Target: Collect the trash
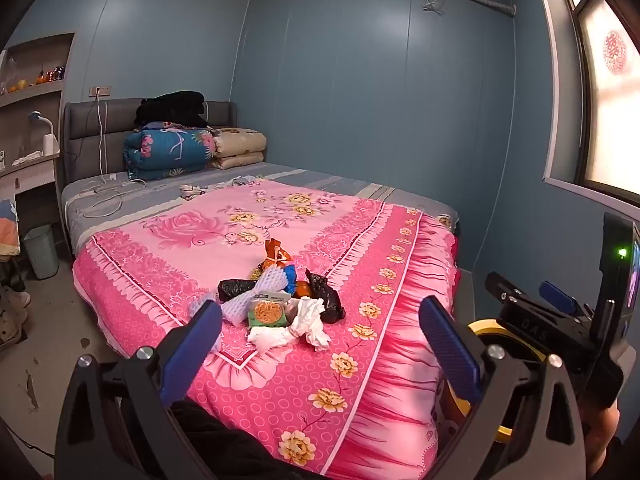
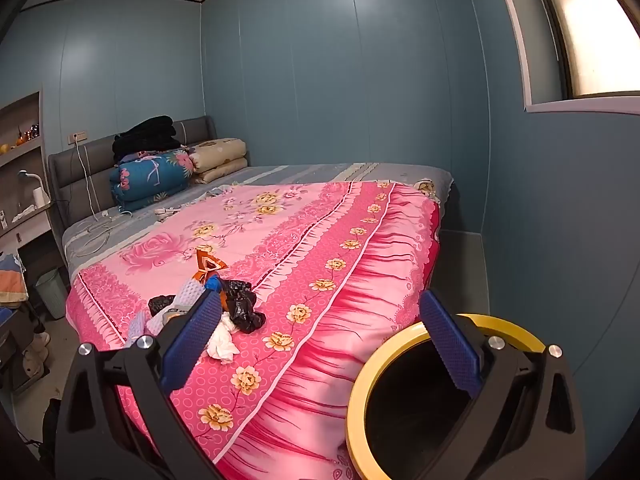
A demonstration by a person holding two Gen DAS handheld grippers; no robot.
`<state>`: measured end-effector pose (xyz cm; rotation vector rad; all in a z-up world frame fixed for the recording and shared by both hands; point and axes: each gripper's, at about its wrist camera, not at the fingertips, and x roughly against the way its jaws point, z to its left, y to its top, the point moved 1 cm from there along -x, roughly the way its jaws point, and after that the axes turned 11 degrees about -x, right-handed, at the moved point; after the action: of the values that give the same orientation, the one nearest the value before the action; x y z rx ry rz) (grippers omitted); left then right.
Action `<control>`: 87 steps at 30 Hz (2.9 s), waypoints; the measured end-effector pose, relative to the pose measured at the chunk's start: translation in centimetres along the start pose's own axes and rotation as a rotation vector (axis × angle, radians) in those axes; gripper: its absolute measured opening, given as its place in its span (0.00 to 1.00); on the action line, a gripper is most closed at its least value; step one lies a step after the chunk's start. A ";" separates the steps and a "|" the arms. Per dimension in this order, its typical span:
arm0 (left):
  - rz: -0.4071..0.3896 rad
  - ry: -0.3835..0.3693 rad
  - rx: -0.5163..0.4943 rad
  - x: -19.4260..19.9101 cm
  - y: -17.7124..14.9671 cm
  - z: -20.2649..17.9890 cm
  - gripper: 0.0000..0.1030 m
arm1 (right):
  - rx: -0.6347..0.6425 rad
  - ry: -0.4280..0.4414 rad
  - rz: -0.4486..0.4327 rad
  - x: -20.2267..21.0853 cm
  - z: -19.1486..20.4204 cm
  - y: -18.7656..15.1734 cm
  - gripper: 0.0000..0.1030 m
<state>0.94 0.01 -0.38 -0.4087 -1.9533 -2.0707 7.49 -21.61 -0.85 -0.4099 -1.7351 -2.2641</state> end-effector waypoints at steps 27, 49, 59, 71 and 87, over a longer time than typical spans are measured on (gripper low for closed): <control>0.000 -0.004 0.007 0.0 0.0 0.0 0.92 | -0.006 0.000 0.010 -0.3 -0.3 0.1 0.92; 0.001 -0.005 0.008 0.0 0.0 0.0 0.92 | -0.006 -0.002 0.015 -0.6 -0.2 -0.3 0.92; 0.001 -0.005 0.008 0.0 0.0 0.0 0.92 | -0.007 -0.002 0.017 -0.6 -0.2 -0.4 0.92; 0.001 -0.006 0.009 0.0 0.0 0.0 0.92 | -0.007 -0.002 0.017 -0.7 -0.2 -0.4 0.92; 0.002 -0.006 0.009 -0.1 0.0 0.0 0.92 | -0.009 -0.004 0.020 -0.8 -0.3 -0.5 0.92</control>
<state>0.99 0.05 -0.42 -0.4152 -1.9633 -2.0610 7.99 -21.74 -1.67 -0.4321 -1.7162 -2.2595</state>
